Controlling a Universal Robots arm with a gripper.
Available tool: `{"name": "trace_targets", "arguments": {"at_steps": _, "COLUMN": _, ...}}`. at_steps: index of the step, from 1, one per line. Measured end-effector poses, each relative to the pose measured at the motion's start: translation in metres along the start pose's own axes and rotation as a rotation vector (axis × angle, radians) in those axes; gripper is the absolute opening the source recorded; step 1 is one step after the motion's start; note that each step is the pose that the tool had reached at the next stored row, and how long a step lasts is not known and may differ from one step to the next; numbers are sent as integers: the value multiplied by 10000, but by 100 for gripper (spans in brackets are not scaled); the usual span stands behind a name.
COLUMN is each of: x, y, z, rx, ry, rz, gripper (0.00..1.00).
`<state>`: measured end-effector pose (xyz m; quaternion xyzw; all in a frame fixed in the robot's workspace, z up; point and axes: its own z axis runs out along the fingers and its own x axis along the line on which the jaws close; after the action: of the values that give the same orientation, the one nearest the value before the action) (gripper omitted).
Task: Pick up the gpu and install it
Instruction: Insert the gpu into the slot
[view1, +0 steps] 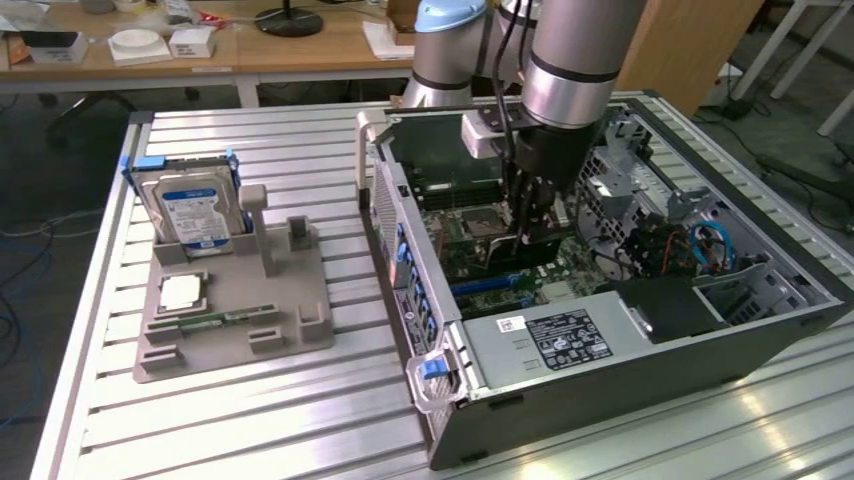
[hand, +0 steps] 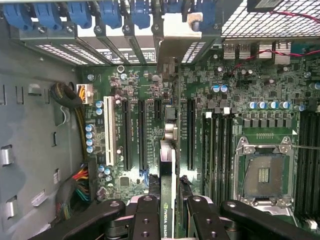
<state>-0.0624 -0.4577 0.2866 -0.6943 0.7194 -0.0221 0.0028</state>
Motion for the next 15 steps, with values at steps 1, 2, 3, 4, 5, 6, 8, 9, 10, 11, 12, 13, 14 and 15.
{"name": "trace_targets", "arguments": {"at_steps": 1, "x": 0, "y": 8, "z": 12, "rx": 0, "ry": 4, "rz": -1, "gripper": 25}}
{"name": "trace_targets", "arguments": {"at_steps": 2, "x": 0, "y": 17, "z": 24, "rx": 0, "ry": 8, "rz": -3, "gripper": 25}}
{"name": "trace_targets", "arguments": {"at_steps": 3, "x": 0, "y": 27, "z": 36, "rx": 1, "ry": 14, "rz": -2, "gripper": 25}}
{"name": "trace_targets", "arguments": {"at_steps": 4, "x": 0, "y": 35, "z": 46, "rx": 1, "ry": 23, "rz": -2, "gripper": 25}}
{"name": "trace_targets", "arguments": {"at_steps": 5, "x": 0, "y": 42, "z": 54, "rx": 1, "ry": 32, "rz": -4, "gripper": 25}}
{"name": "trace_targets", "arguments": {"at_steps": 6, "x": 0, "y": 51, "z": 63, "rx": 1, "ry": 37, "rz": -4, "gripper": 25}}
{"name": "trace_targets", "arguments": {"at_steps": 8, "x": 1, "y": 74, "z": 74, "rx": 0, "ry": 42, "rz": -3, "gripper": 25}}
{"name": "trace_targets", "arguments": {"at_steps": 9, "x": 2, "y": 85, "z": 77, "rx": 1, "ry": 43, "rz": -3, "gripper": 25}}
{"name": "trace_targets", "arguments": {"at_steps": 10, "x": 2, "y": 92, "z": 80, "rx": 1, "ry": 42, "rz": -4, "gripper": 25}}
{"name": "trace_targets", "arguments": {"at_steps": 11, "x": 1, "y": 99, "z": 83, "rx": 1, "ry": 40, "rz": -3, "gripper": 25}}
{"name": "trace_targets", "arguments": {"at_steps": 12, "x": 1, "y": 103, "z": 84, "rx": 2, "ry": 41, "rz": -4, "gripper": 25}}
{"name": "trace_targets", "arguments": {"at_steps": 13, "x": 1, "y": 104, "z": 84, "rx": 2, "ry": 41, "rz": -4, "gripper": 25}}
{"name": "trace_targets", "arguments": {"at_steps": 14, "x": 1, "y": 103, "z": 84, "rx": 1, "ry": 42, "rz": -5, "gripper": 25}}
{"name": "trace_targets", "arguments": {"at_steps": 15, "x": 1, "y": 103, "z": 84, "rx": 1, "ry": 42, "rz": -5, "gripper": 25}}
